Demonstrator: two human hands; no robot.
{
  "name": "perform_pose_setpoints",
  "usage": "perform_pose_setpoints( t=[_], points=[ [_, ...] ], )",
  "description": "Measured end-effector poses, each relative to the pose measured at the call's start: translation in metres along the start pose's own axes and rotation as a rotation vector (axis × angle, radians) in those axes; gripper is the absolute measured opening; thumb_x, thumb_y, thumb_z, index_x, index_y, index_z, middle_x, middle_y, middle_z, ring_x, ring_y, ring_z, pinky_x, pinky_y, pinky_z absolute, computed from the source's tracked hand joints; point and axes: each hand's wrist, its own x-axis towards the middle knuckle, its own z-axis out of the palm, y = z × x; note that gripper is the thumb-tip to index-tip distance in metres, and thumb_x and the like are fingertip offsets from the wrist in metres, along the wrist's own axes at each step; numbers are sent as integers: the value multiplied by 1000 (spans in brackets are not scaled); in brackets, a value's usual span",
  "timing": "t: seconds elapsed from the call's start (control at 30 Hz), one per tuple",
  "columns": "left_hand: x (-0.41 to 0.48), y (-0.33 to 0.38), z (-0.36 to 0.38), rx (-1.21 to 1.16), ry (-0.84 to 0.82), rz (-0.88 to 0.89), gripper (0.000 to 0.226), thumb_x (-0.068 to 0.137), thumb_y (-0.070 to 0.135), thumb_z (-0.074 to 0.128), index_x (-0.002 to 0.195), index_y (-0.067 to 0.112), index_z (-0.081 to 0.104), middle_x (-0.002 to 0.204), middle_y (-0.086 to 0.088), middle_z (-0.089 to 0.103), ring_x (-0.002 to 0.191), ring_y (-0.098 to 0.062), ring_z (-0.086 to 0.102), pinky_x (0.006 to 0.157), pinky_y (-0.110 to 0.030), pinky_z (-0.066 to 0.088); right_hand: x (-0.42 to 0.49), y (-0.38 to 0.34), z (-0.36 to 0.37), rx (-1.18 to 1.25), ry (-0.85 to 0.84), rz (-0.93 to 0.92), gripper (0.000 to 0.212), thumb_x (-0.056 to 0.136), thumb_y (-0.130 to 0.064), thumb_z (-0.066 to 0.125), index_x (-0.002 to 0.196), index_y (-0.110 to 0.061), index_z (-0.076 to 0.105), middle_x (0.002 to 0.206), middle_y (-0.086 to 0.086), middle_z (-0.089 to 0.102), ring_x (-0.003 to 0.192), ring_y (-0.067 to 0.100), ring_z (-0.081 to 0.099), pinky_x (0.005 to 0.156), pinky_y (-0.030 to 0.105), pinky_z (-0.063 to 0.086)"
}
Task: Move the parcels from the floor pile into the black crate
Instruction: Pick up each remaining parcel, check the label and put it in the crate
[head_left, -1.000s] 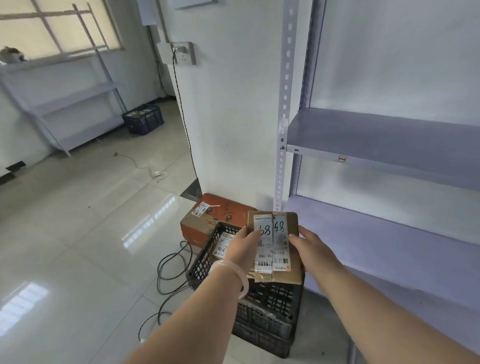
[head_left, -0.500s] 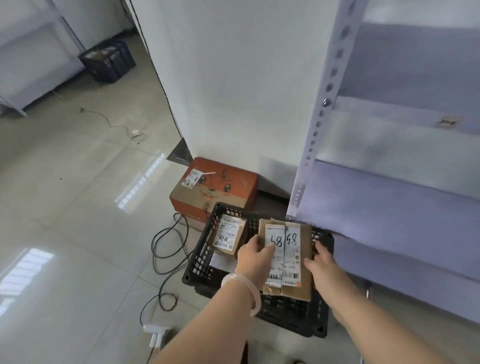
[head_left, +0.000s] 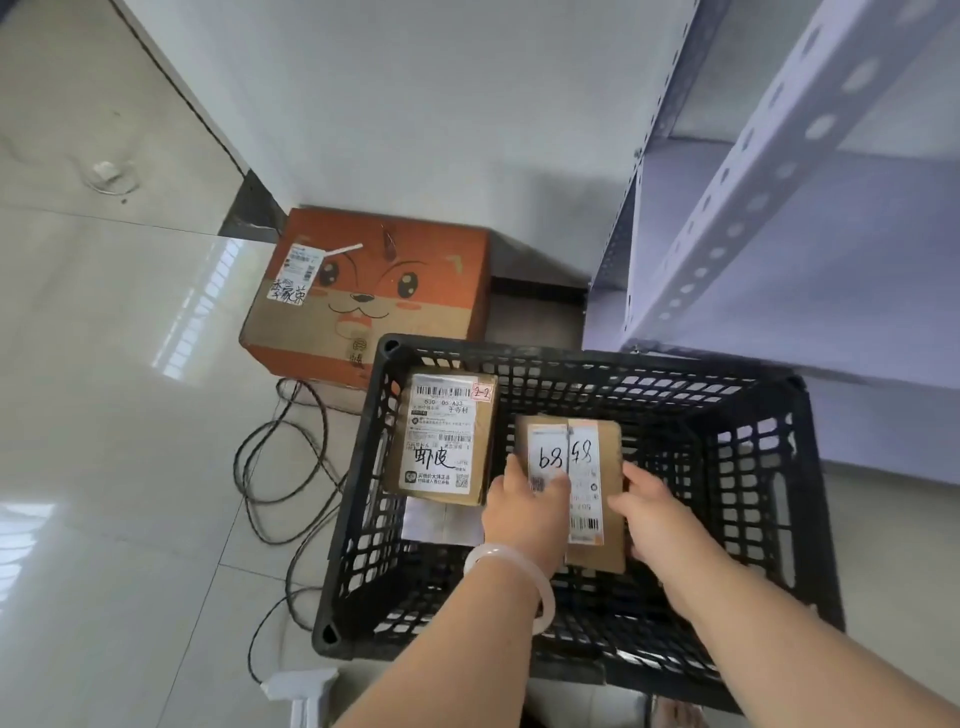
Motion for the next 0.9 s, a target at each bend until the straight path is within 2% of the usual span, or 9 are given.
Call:
perform_pose_setpoints(
  t=[0.07, 0.23, 0.33, 0.47, 0.6, 0.67, 0.77, 0.83, 0.9],
  points=[
    [13, -5, 3, 57, 5, 21, 70, 88, 48, 42, 150, 32, 12, 155, -1, 19, 141, -26, 22, 115, -47, 24, 14, -6, 7, -1, 7, -3, 59, 91, -20, 48, 144, -38, 31, 125, -4, 60, 85, 3, 54, 65, 25, 41],
    [30, -12, 12, 176, 31, 31, 71, 90, 49, 41, 150, 30, 9, 150, -5, 21, 137, -28, 25, 111, -45, 26, 34, -16, 23, -58, 20, -23, 60, 89, -23, 45, 144, -41, 28, 141, -1, 48, 107, 18, 51, 90, 37, 44],
    [32, -12, 16, 217, 60, 84, 71, 90, 49, 40, 150, 30, 7, 150, -4, 17, 137, -27, 22, 112, -41, 24, 40, -18, 25, -70, 35, -33, 62, 88, -22, 46, 144, -40, 29, 143, 0, 45, 112, 19, 48, 94, 37, 43],
    [33, -15, 19, 234, 112, 184, 71, 90, 49, 39, 150, 33, 4, 159, 5, -3, 144, -23, 9, 117, -38, 14, 40, -19, 27, -33, 37, -43, 63, 88, -22, 46, 145, -40, 27, 145, 1, 43, 120, 22, 47, 100, 39, 41],
    [31, -18, 18, 220, 127, 197, 67, 92, 48, 37, 149, 36, 4, 159, 8, -3, 146, -19, 5, 118, -37, 11, 37, -22, 30, -54, -7, -49, 68, 87, -22, 46, 148, -39, 20, 148, 1, 39, 124, 22, 44, 105, 41, 37],
    [28, -17, 16, 225, 132, 216, 66, 92, 47, 37, 149, 39, 6, 159, 9, 0, 146, -18, 4, 118, -37, 11, 34, -26, 28, -90, -37, -63, 68, 88, -25, 47, 149, -38, 18, 147, 0, 40, 122, 20, 45, 101, 38, 40],
    [22, -14, 9, 221, 137, 239, 63, 93, 45, 39, 148, 40, 10, 159, 8, 3, 146, -16, 5, 118, -38, 13, 28, -30, 21, -157, -40, -108, 66, 91, -30, 50, 149, -37, 19, 144, -4, 45, 112, 14, 49, 80, 25, 38],
    [17, -10, 3, 191, 135, 258, 62, 93, 42, 41, 148, 39, 13, 159, 9, 7, 146, -14, 8, 118, -38, 13, 21, -33, 16, -161, -5, -119, 65, 92, -33, 50, 149, -35, 19, 149, -3, 38, 125, 17, 45, 81, 25, 32],
    [8, -3, -5, 166, 123, 279, 61, 94, 39, 43, 148, 37, 16, 158, 9, 12, 145, -13, 12, 120, -38, 16, 10, -38, 12, -161, 6, -130, 63, 93, -33, 51, 149, -34, 20, 152, -3, 34, 129, 17, 42, 81, 24, 31]
  ],
)
